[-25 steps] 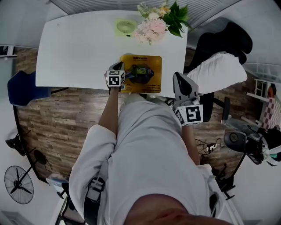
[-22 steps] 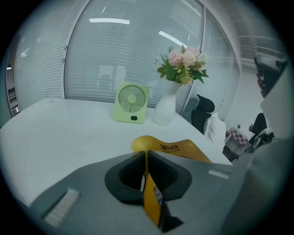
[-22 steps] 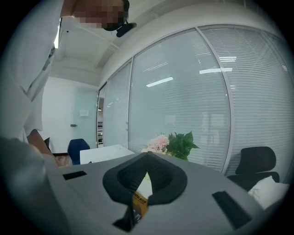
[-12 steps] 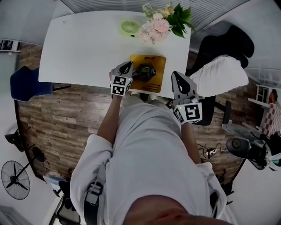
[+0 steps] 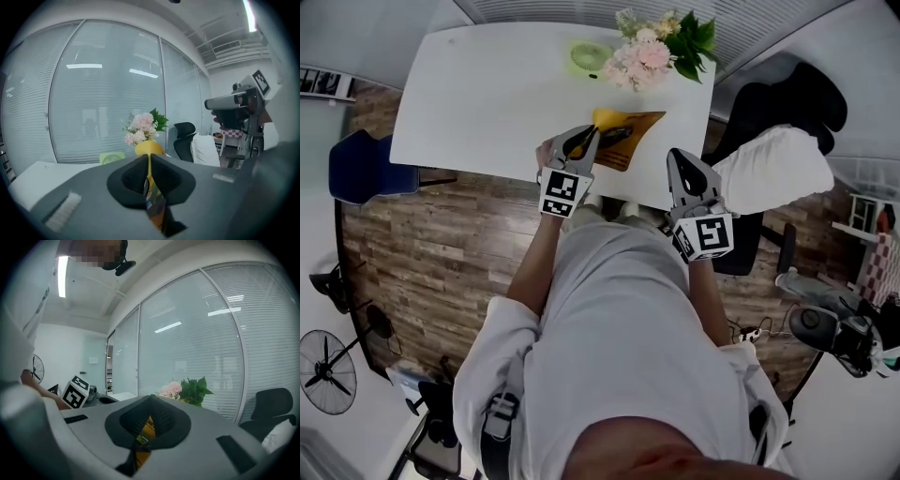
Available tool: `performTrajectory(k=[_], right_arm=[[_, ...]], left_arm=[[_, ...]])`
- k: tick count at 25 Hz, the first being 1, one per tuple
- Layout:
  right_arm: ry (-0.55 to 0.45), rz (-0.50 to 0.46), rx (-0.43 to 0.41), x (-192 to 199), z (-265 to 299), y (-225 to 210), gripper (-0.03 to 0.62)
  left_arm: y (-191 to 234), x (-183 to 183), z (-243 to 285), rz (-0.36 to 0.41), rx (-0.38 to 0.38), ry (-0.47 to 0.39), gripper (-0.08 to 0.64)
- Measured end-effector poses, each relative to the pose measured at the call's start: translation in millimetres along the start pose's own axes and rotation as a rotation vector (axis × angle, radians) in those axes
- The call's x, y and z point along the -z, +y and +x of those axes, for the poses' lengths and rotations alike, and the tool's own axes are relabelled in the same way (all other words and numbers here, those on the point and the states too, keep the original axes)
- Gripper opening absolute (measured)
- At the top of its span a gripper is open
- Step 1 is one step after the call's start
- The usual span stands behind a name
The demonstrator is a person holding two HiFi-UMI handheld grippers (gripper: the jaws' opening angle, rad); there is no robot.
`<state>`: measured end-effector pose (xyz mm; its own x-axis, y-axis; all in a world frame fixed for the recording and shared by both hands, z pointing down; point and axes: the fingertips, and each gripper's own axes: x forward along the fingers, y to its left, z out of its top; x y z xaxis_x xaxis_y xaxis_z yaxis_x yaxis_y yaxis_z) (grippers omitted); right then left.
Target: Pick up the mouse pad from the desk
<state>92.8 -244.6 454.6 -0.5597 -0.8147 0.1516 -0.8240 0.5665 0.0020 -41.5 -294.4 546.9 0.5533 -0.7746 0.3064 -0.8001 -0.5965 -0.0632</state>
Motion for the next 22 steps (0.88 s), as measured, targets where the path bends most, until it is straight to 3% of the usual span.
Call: performTrajectory(k=[6, 12, 15, 22], right_arm=[[-0.015, -0.020, -0.020, -7, 2, 6, -0.002], [-0.087, -0.043, 0.036, -36, 5, -1, -0.002], [-0.144, -0.080, 0.050, -65, 7, -6, -0.002], [-0.237, -0.128, 0.058, -134, 9, -17, -0.002]], left_arm=[[7, -63, -29, 0.066, -0.053, -0.129, 0.017], [18, -137, -60, 0.141, -0.129, -0.303, 0.017], [22, -168, -72, 0.124, -0.149, -0.372, 0.017], [25, -226, -83, 0.105, -0.144, -0.444, 0.017]])
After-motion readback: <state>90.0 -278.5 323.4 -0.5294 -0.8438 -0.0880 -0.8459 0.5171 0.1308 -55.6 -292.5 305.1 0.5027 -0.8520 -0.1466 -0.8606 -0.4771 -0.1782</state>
